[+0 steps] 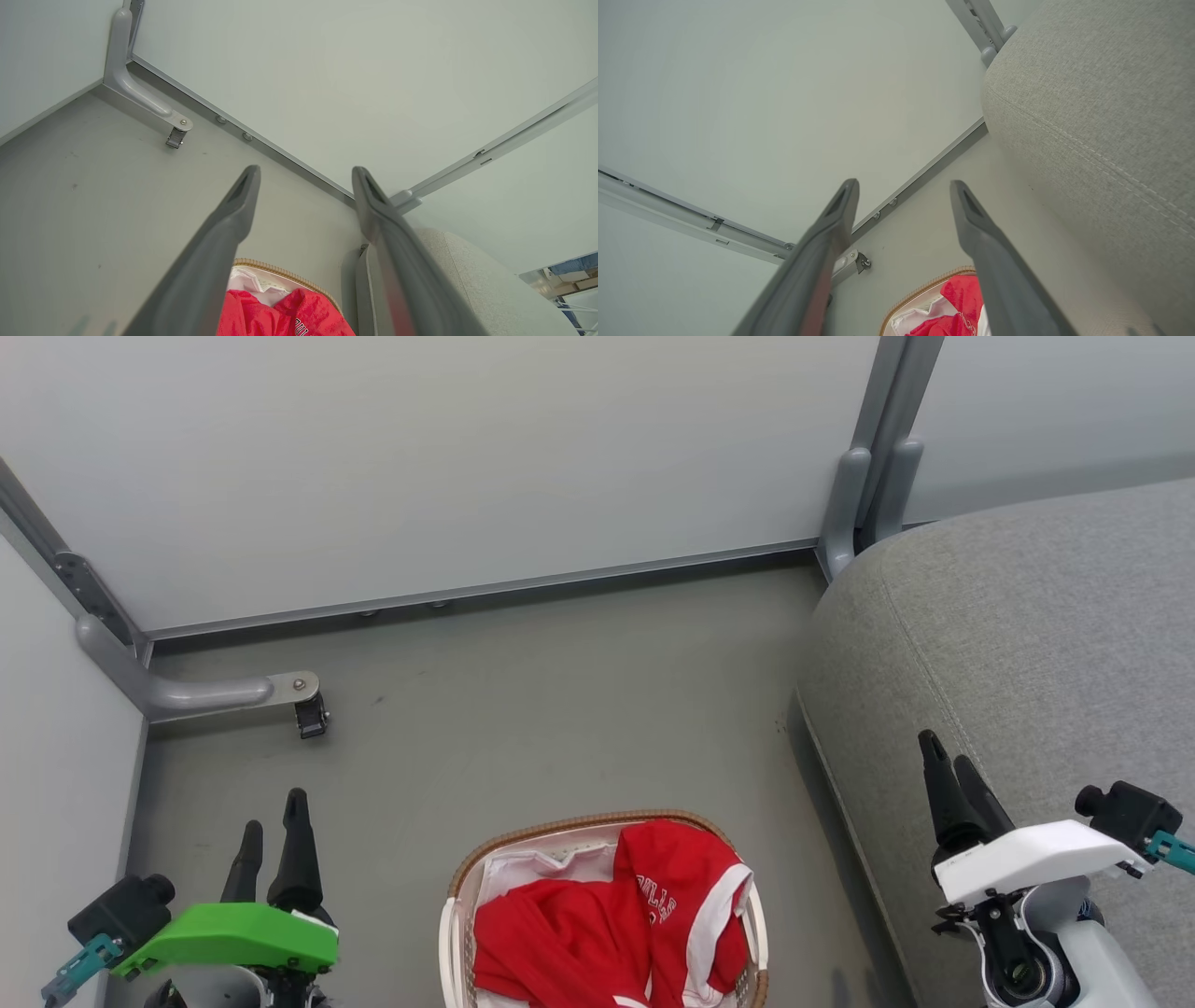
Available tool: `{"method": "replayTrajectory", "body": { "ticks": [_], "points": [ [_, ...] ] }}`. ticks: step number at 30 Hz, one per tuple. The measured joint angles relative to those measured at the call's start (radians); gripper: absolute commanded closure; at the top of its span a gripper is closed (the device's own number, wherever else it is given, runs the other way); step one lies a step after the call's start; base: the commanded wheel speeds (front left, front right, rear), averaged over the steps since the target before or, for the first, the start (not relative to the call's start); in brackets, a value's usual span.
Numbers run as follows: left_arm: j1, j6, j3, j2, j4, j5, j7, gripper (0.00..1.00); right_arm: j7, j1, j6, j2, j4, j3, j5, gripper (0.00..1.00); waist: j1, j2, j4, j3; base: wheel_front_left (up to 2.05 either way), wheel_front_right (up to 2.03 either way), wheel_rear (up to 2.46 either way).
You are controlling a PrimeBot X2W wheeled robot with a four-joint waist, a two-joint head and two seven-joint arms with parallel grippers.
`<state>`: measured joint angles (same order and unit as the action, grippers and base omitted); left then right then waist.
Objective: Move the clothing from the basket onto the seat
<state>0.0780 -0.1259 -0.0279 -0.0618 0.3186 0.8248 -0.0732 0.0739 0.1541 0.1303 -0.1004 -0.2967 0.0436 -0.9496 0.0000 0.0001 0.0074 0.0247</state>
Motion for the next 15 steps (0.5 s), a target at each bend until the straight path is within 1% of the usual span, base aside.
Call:
{"method": "replayTrajectory", "body": {
  "ticks": [7, 15],
  "points": [
    [0.001, 0.006, 0.022, 0.0, 0.011, -0.109, -0.022, 0.0, 0.023, 0.012, 0.0, 0.001, -0.009, 0.029, 0.107, 0.0, 0.0, 0.0, 0.0, 0.006, 0.0, 0.0, 0.0],
    [0.002, 0.033, 0.042, 0.0, 0.021, -0.219, -0.045, 0.0, 0.046, 0.019, 0.0, 0.004, -0.026, 0.033, 0.24, 0.0, 0.0, 0.0, 0.0, 0.01, 0.0, 0.0, 0.0]
  ]
}}
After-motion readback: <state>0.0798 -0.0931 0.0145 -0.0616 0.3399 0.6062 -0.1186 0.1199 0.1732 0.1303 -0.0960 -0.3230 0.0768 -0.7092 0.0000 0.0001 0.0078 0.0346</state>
